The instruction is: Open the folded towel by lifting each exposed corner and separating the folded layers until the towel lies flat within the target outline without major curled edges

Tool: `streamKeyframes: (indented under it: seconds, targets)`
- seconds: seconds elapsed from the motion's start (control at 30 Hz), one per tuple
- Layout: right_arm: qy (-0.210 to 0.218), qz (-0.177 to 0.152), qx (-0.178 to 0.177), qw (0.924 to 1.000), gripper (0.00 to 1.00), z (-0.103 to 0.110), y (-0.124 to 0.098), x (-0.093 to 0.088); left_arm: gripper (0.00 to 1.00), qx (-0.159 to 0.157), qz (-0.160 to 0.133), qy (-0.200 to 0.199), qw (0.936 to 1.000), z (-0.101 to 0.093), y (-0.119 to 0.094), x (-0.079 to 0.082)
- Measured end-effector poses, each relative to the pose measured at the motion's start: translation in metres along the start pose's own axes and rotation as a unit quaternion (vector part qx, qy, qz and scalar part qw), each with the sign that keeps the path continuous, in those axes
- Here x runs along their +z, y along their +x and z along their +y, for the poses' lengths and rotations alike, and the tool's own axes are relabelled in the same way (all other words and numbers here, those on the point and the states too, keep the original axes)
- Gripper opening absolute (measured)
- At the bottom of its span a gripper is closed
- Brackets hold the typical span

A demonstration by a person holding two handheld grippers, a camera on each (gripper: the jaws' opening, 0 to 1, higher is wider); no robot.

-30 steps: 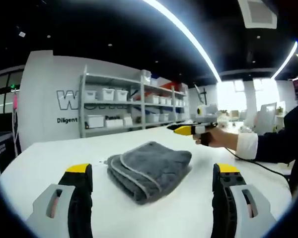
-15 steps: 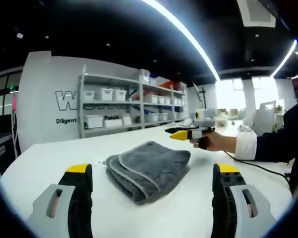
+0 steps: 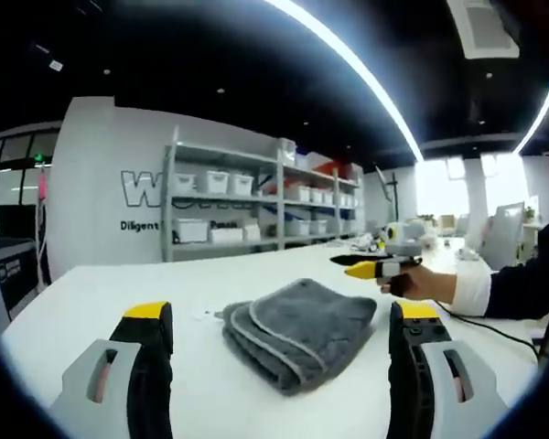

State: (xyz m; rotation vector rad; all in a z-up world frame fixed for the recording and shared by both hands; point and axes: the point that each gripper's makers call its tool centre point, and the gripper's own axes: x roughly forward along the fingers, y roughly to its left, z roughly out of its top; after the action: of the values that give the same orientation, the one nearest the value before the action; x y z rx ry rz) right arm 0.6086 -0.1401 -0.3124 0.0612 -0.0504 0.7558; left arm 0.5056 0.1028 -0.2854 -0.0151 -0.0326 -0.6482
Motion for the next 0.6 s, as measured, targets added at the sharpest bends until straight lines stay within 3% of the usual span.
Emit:
streamKeyframes:
  seconds: [0.27,0.6]
  targets:
    - [0.004,0.001,0.001,1.0,0.92,0.001,0.001,-0.001,0.96,0.009,0.01,0.008,0.9999,0.018,0.018,0.014]
    - [-0.006,0.004,-0.003,1.0,0.91,0.005,-0.002,0.002,0.94,0.022,0.017,-0.004,0.9996,0.048,0.03,0.009]
